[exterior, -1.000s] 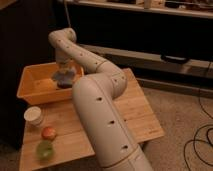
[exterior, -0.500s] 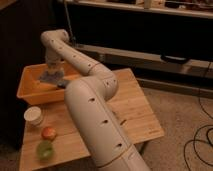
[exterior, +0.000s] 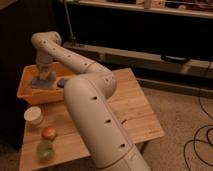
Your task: Wipe tray with towel
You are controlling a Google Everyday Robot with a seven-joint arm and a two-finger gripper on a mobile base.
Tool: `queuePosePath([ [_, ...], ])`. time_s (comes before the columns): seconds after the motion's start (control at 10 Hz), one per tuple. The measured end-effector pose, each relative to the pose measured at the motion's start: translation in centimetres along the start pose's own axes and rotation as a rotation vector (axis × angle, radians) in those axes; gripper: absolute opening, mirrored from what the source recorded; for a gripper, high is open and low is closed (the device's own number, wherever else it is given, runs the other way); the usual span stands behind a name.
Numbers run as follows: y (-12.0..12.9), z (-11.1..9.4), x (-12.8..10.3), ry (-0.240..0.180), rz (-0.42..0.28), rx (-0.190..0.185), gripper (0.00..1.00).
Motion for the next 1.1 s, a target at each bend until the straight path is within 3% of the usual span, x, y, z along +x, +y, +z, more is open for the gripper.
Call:
queuePosePath([
  [0.6, 3.3, -4.2, 5.5, 0.004, 0.049, 0.011, 0.0],
  [1.1, 0.0, -4.1, 9.8, 0.095, 0.139, 0.043, 0.0],
])
